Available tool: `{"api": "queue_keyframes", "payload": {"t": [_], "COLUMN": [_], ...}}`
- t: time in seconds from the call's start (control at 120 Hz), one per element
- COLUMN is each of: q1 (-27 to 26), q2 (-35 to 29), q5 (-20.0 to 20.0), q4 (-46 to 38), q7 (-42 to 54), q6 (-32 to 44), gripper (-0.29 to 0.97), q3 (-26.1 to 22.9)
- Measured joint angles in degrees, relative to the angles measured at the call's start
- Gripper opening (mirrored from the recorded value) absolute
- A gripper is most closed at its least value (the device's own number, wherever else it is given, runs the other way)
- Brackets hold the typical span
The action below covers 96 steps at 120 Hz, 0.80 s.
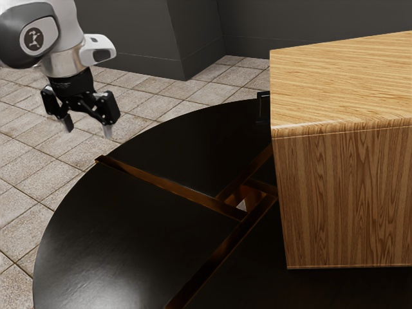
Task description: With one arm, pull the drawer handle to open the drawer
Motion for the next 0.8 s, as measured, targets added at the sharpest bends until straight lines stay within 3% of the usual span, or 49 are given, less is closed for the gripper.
{"api": "queue_keyframes", "payload": {"t": [0.117,0.217,0.283,0.667,0.8], "q1": [-2.39,-1.59,-1.47,-3.54,-7.45], "q2": [-0.14,-1.9,-2.15,-2.32,-2.89], "q5": [0.11,0.63,0.8,-0.32,-0.88], "q4": [0.39,11.36,14.19,11.44,11.79], "q7": [-0.77,-0.35,0.17,2.71,3.05], "q6": [-0.09,-1.48,-2.39,-5.56,-7.94], "gripper": [0.68,0.68,0.68,0.68,0.68], "q3": [0.04,-1.66,-3.61,-5.24,-12.13]}}
